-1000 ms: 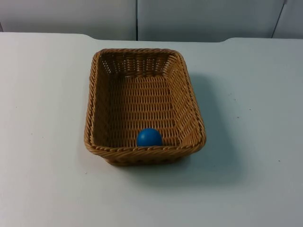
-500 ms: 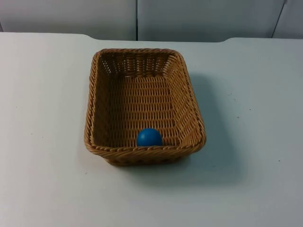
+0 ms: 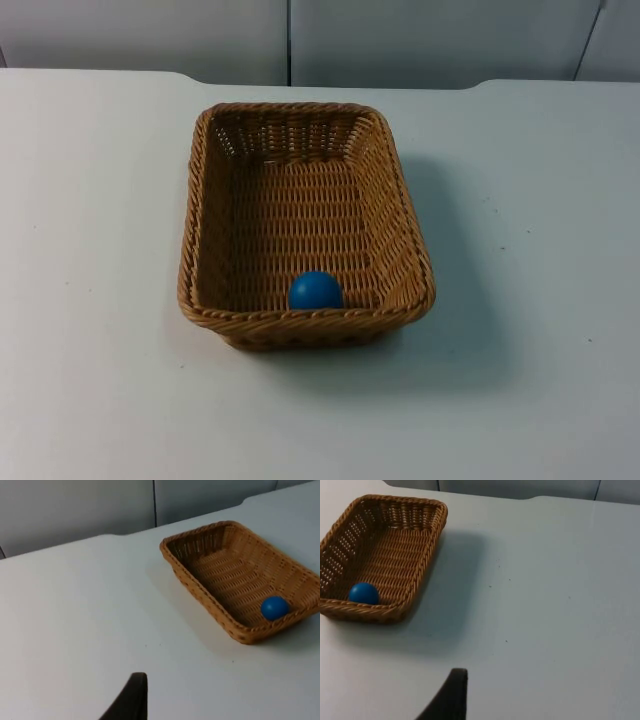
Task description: Pick up the basket with the left hand and place the ball into the basket with the right hand.
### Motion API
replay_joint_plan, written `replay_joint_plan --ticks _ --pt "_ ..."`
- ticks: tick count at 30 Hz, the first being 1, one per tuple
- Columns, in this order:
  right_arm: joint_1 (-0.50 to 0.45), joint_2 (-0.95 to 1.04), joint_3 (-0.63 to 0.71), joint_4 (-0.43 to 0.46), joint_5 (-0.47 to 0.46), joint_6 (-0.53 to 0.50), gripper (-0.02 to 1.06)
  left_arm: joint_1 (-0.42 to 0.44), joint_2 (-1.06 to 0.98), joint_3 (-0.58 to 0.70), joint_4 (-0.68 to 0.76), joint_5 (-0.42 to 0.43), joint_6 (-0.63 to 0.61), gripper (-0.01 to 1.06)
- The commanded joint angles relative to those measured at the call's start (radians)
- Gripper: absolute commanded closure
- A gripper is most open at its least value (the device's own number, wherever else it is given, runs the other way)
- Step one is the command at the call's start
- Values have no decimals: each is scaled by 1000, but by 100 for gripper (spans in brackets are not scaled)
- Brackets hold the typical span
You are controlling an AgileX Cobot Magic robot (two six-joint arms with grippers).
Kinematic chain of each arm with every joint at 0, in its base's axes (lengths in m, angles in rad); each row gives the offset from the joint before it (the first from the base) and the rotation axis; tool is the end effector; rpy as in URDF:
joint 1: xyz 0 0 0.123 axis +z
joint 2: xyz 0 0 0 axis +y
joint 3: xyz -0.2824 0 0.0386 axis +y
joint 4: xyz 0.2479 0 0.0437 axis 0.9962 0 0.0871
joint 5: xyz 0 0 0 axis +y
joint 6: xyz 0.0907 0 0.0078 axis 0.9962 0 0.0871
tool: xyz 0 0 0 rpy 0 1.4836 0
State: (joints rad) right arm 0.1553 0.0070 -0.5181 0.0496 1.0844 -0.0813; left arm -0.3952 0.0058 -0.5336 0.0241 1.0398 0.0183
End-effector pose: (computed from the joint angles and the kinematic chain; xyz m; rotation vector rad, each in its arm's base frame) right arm -0.0074 0.0029 0.2804 -0.2461 2.0428 0.1053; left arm -0.0059 0.0045 0.2882 0.4097 1.9594 -0.2138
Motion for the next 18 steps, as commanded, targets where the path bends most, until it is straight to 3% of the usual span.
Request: replay_joint_plan --ticks 1,18 --pt "4 -7 6 2 -3 -6 0 -7 -6 13 4 29 -18 0" --pt "4 -7 6 34 -3 29 0 -7 -6 22 5 40 -25 0"
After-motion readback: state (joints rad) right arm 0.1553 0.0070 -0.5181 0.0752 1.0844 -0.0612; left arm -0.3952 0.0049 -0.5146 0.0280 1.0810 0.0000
